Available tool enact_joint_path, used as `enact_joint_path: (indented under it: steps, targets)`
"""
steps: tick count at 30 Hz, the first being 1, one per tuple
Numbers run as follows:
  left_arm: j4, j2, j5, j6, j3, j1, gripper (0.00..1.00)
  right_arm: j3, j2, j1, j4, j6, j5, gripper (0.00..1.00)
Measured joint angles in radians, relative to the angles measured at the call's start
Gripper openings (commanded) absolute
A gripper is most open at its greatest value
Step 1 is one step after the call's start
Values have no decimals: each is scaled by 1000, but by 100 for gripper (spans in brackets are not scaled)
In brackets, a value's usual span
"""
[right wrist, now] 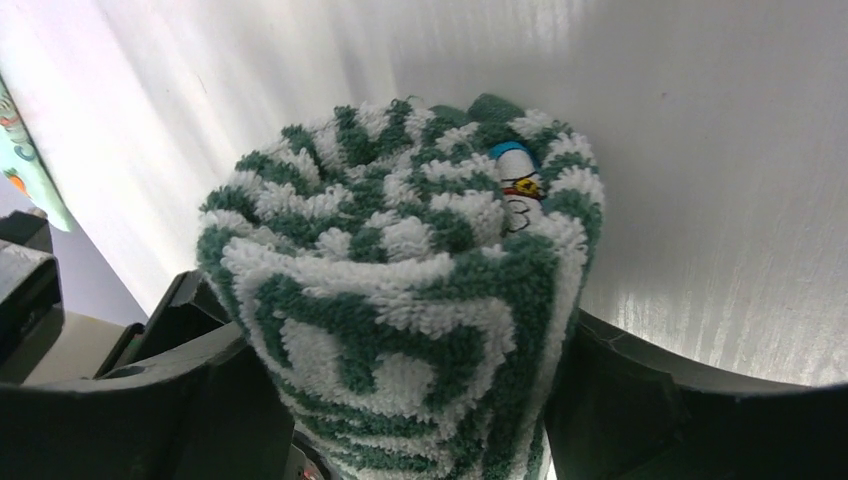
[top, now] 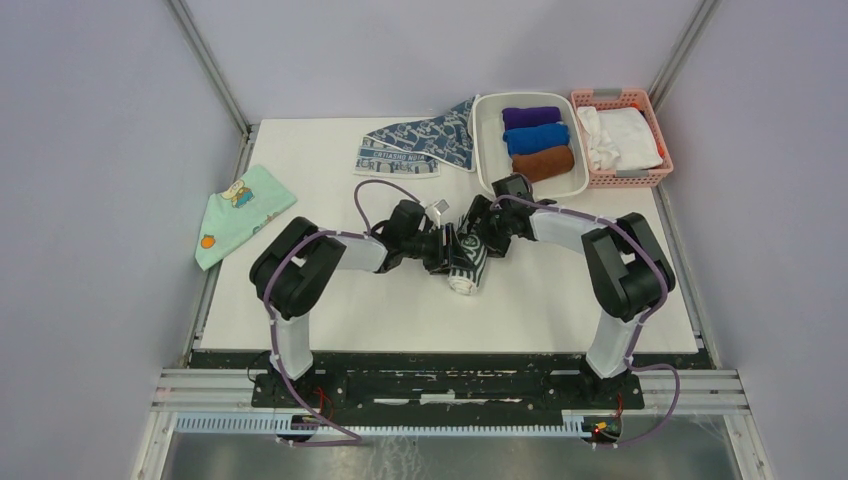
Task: Roll the towels
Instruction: Roll the towel at the center of the board, then pick up the towel at the center of the board.
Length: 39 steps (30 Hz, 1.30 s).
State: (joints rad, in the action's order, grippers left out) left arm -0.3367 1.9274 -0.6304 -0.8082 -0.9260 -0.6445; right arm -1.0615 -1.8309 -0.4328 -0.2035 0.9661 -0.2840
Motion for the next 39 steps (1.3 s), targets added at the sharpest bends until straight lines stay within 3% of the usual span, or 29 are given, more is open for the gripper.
enact_joint_path:
  steps: [18,34,39]
  targets:
    - [-79,0,-10,-37,46,-1,54,38,26,14,-18,-117,-119,85]
    - [-124,-7,-18,-45,72,2,67,-7,-13,7,-62,-153,-132,42]
    - [-73,-105,60,-40,127,-2,77,-44,-11,-9,-117,-161,-126,37]
